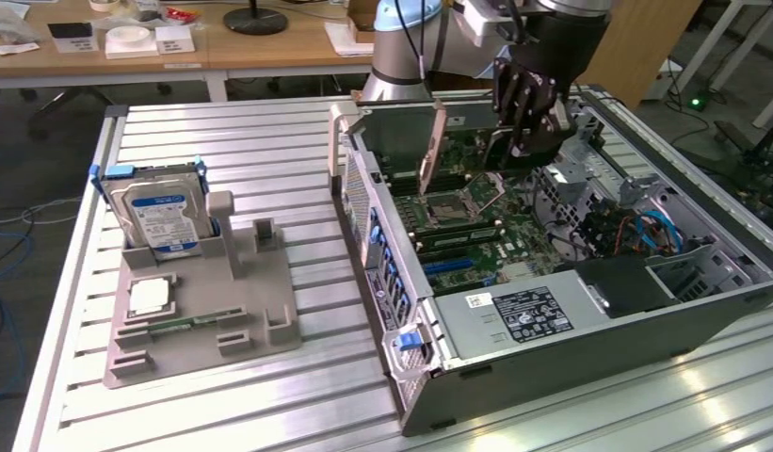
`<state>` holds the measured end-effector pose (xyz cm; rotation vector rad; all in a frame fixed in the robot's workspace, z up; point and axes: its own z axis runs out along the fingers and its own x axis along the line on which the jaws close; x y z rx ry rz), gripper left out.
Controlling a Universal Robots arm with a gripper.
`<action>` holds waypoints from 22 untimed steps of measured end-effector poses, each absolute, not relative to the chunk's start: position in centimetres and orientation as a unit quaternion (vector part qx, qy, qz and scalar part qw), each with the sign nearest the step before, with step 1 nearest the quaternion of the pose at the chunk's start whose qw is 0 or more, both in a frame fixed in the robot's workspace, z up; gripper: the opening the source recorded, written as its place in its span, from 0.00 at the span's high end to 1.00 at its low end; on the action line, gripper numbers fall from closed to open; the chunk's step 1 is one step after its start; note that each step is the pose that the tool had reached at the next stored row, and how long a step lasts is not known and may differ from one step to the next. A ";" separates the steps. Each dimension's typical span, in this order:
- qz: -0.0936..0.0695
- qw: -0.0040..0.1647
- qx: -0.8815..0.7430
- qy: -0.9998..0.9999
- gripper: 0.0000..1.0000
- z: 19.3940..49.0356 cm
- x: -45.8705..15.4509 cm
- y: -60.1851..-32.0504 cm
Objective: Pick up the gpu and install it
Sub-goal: 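Insert the gpu into the slot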
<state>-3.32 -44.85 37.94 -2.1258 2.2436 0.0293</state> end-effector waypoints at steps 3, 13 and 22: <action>0.009 0.025 -0.688 0.726 0.72 37.9 -3.3 -44.9; 0.011 0.027 -0.687 0.726 0.72 37.2 -3.3 -44.9; 0.011 0.027 -0.687 0.726 0.72 36.5 -3.4 -44.9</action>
